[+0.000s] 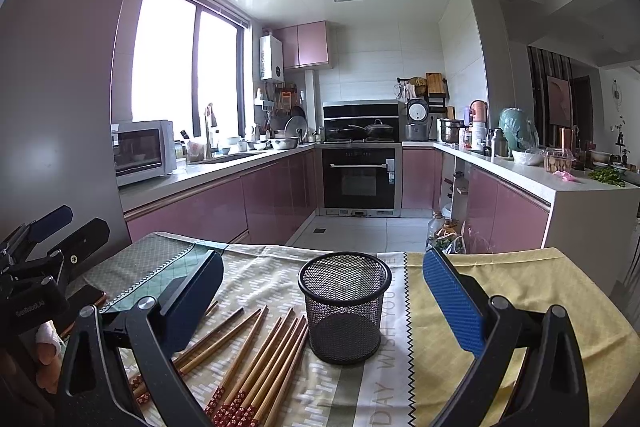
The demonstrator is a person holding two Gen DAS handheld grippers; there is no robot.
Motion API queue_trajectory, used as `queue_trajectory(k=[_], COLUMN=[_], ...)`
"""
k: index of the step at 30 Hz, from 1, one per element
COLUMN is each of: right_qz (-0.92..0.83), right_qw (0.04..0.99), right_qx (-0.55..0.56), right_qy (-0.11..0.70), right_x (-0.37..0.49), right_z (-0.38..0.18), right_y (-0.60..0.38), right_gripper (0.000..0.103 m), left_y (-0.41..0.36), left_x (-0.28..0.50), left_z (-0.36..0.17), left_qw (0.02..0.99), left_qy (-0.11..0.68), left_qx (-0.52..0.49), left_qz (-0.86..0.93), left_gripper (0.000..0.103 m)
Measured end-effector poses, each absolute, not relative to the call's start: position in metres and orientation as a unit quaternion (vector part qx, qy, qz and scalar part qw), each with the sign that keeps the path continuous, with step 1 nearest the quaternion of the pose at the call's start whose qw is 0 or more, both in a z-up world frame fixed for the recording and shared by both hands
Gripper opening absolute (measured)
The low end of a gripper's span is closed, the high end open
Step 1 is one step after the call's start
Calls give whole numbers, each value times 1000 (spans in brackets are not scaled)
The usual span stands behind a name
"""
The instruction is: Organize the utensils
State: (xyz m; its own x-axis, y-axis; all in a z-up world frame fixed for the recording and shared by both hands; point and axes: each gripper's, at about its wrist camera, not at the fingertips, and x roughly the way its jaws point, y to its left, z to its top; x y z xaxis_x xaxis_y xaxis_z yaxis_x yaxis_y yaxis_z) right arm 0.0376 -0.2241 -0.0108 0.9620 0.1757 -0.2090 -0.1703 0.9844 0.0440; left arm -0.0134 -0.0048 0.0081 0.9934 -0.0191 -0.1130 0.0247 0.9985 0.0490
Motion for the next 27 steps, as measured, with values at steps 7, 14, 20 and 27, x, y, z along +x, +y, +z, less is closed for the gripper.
queue_trajectory(k=[7,14,20,27], right_qz=[89,91,92,93], right_qw=[990,990,990,990], right_qx=[12,14,16,17], right_qy=[104,105,105,105], right_x=[36,36,38,38], right_z=[-10,-9,-9,-9], right_y=[-224,-225,-226,-227], right_gripper=[97,97,97,97], left_y=[-5,-5,-5,-3], left_x=[-14,-14,-14,-13], left_z=[8,7,7,6], left_qw=[998,998,998,998], left_qy=[56,55,55,55], left_qx=[25,25,24,24], left_qz=[-10,-10,-10,-10], left_gripper=[98,98,98,98])
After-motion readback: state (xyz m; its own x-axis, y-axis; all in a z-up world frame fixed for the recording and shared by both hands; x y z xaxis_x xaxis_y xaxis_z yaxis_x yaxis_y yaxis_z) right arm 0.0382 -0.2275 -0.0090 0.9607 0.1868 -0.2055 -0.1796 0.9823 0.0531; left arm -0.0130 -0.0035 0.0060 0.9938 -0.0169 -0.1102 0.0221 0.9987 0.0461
